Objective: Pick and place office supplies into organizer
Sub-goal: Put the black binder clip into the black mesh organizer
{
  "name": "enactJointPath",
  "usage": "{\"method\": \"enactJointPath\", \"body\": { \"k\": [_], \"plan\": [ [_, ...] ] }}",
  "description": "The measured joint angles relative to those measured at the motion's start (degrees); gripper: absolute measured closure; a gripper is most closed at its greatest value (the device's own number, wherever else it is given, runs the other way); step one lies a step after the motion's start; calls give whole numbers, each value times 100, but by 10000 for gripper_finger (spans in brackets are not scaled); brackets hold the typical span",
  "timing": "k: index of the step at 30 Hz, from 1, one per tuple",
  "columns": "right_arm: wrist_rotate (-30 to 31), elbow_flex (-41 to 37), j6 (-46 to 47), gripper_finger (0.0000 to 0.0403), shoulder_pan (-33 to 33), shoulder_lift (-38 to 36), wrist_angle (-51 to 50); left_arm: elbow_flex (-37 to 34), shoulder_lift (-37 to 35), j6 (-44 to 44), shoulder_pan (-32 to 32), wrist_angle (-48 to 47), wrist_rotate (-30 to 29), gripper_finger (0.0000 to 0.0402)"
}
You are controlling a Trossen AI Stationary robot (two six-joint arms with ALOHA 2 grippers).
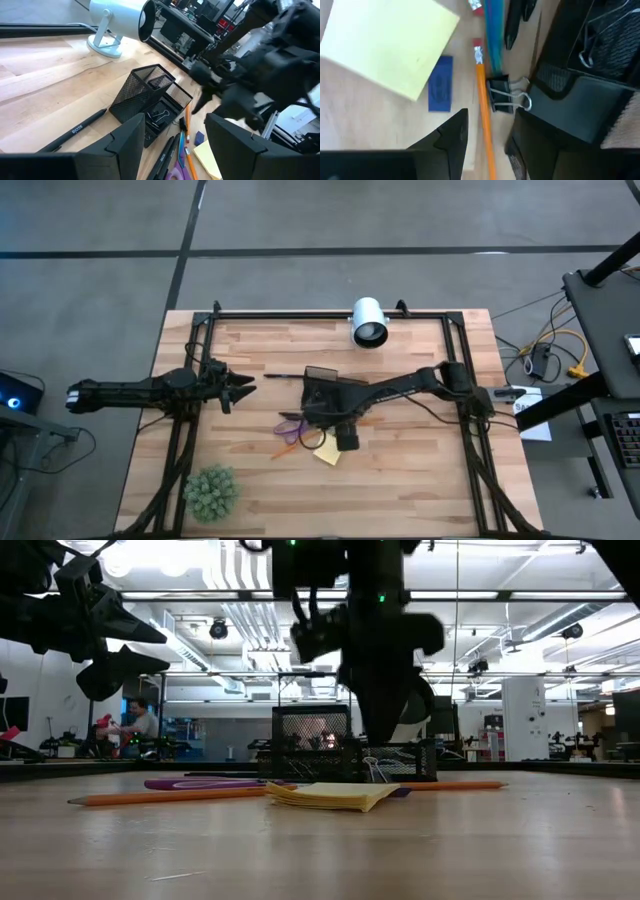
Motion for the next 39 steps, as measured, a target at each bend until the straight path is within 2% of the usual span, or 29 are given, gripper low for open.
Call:
{"method": "enactJointPath", "body": {
  "k": [2, 10, 22, 29, 39],
  "plan": [
    [-199, -152, 35, 256, -144, -5, 157, 0, 0, 0, -1, 0, 0, 207],
    [-269, -269, -31, 249, -533, -17, 213, -2, -2, 0, -1, 0, 1, 207],
    [-269, -617, -42, 250, -536, -66, 656, -7, 2, 0, 0, -3, 4, 207],
    [-484, -716, -113, 274, -543, -82, 747, -13, 10, 0, 1, -2, 2, 207],
    [-493, -799, -117, 329, -507, -67, 808, -13, 2, 0, 1, -4, 0, 207]
  ]
}}
